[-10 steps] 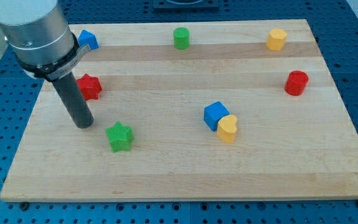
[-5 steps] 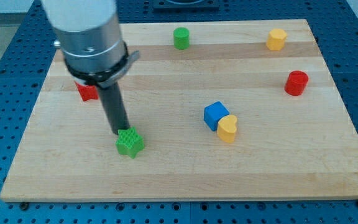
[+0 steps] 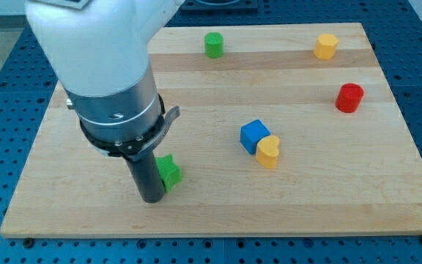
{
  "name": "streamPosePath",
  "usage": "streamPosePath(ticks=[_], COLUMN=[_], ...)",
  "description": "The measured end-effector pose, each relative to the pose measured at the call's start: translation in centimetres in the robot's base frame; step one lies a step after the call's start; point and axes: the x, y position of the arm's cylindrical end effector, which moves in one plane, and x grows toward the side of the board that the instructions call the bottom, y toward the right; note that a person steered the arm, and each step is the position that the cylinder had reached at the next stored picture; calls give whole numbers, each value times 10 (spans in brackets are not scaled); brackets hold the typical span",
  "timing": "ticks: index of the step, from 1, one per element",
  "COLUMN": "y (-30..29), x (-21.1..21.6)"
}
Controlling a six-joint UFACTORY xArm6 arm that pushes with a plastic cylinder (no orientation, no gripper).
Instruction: Move the green star to the bottom center of the board
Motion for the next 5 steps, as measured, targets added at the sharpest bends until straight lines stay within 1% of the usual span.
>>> streamPosePath(ticks=[1,2,3,4,5], y=[-23,-57,-57,-52,-35], x=[12,2,-59,-71,-70])
